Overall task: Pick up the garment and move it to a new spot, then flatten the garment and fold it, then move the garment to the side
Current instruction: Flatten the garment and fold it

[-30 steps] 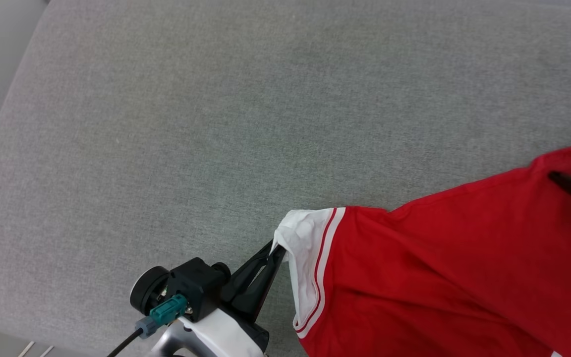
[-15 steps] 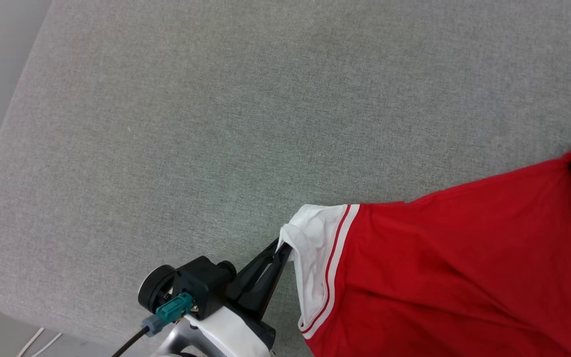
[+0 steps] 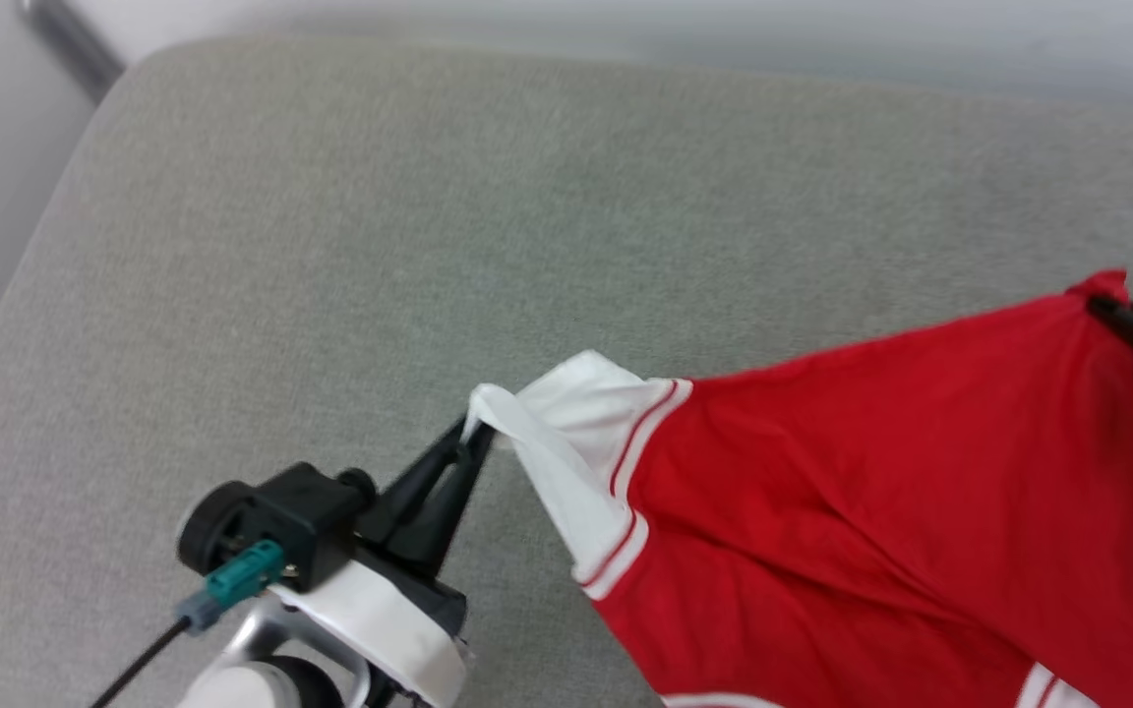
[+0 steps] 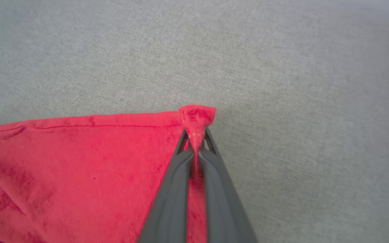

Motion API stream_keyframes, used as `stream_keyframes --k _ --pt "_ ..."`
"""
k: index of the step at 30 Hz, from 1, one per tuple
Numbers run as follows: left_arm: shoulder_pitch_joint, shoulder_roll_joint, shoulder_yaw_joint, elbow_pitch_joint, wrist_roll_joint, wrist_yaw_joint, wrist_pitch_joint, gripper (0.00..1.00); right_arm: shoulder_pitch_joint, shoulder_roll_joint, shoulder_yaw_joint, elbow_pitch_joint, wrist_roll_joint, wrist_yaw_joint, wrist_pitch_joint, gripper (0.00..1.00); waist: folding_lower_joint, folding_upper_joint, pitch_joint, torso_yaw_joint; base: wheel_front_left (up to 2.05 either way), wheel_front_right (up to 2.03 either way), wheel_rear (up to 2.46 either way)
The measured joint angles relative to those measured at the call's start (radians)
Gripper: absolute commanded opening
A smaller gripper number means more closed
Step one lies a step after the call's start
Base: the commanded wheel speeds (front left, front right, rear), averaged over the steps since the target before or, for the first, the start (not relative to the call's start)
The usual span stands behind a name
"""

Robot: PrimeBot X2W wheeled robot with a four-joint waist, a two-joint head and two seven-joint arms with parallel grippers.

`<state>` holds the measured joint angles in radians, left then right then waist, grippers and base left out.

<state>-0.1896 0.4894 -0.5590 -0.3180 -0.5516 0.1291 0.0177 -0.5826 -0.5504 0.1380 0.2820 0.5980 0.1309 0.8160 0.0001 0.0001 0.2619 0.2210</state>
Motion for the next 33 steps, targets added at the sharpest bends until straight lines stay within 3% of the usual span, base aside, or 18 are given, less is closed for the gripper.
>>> stream_keyframes --k 9,18,26,33 --pt "-0.026 0.051 0.125 -0.105 -0.051 0.042 0.009 0.0 -0.029 -0.005 -0.035 -0.172 0.109 0.0 -0.013 0.0 0.0 0.0 -0.142 -0.105 0.0 0.0 0.0" --pt "-0.156 0.107 0.25 -0.199 -0.068 0.074 0.052 0.0 -0.043 0.002 -0.115 -0.369 0.16 0.0 0.005 0.0 -0.0001 0.0 -0.23 -0.213 0.0 0.0 0.0" --pt "-0.317 0.14 0.329 -0.199 -0.078 0.076 0.085 0.0 -0.059 0.039 -0.156 -0.513 0.176 0.0 0.018 0.0 -0.0001 0.0 -0.254 -0.286 0.0 0.0 0.0" --pt "-0.431 0.167 0.37 -0.187 -0.085 0.077 0.114 0.0 -0.108 0.068 -0.17 -0.602 0.181 0.0 0.013 0.0 -0.0001 0.0 -0.204 -0.317 0.0 0.0 0.0"
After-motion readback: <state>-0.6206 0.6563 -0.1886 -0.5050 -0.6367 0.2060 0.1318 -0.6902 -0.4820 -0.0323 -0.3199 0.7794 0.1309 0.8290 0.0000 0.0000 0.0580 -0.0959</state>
